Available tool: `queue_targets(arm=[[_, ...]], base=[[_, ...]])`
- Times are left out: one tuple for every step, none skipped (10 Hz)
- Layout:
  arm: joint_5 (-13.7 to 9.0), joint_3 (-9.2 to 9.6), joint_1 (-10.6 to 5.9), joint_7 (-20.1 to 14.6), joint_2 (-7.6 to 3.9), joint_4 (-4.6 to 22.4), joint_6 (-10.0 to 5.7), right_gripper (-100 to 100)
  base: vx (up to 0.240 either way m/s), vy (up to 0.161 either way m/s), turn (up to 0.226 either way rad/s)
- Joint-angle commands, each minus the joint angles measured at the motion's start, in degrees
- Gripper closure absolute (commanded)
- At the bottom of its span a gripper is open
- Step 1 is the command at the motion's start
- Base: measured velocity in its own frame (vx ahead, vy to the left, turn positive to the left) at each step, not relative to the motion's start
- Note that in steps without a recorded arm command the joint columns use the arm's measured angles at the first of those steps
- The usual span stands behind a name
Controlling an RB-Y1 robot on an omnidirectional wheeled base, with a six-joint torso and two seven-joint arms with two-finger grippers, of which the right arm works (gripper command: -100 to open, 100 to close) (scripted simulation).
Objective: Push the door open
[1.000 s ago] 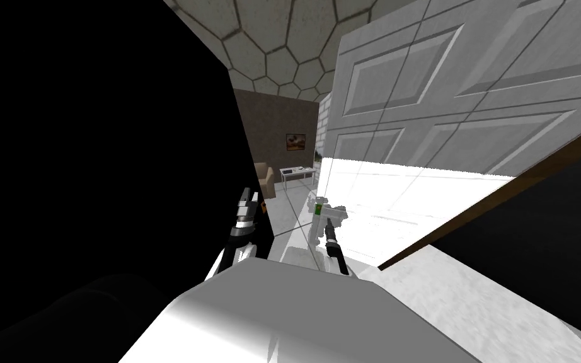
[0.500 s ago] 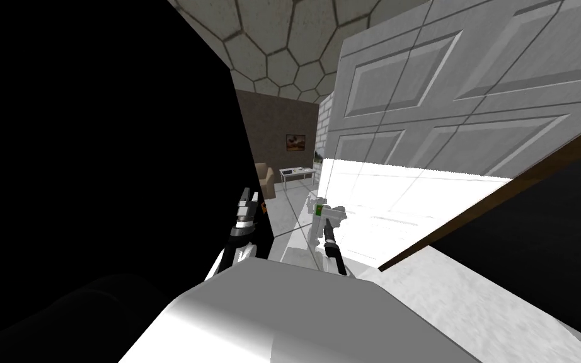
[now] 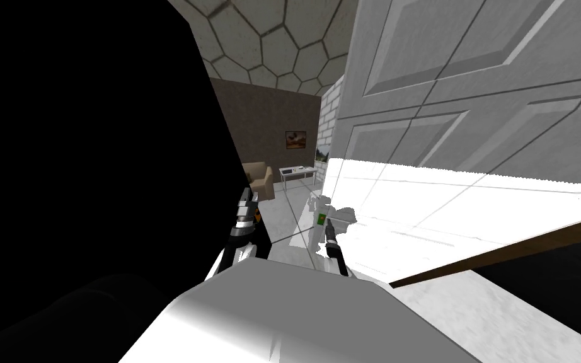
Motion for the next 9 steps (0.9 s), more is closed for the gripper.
queue_targets(arm=[[-0.11,-0.13,-0.1,0.18,1.33,0.33,-0.43,-100],[-0.16,-0.18,-0.08,0.26,2.37,0.39,-0.59,-100],[-0.09,-0.13,0.09,0.37,1.95,0.19,-0.54,-100],[-0.09,-0.13,0.09,0.37,1.95,0.19,-0.54,100],[-0.09,-0.13,0.09,0.37,1.95,0.19,-0.54,100],[-0.09,-0.13,0.09,0.37,1.95,0.19,-0.54,100],[-0.09,-0.13,0.09,0.37,1.95,0.19,-0.54,100],[-0.09,-0.13,0.09,0.37,1.95,0.19,-0.54,100],[-0.09,-0.13,0.09,0.37,1.95,0.19,-0.54,100]], base=[[0.222,-0.02,0.035],[0.22,0.013,0.024],[0.09,0.009,-0.013],[-0.021,0.0,0.008],[-0.035,-0.003,0.011],[-0.022,-0.003,0.006],[-0.012,0.0,0.001],[-0.006,0.002,-0.001],[0.0,0.0,0.0]])
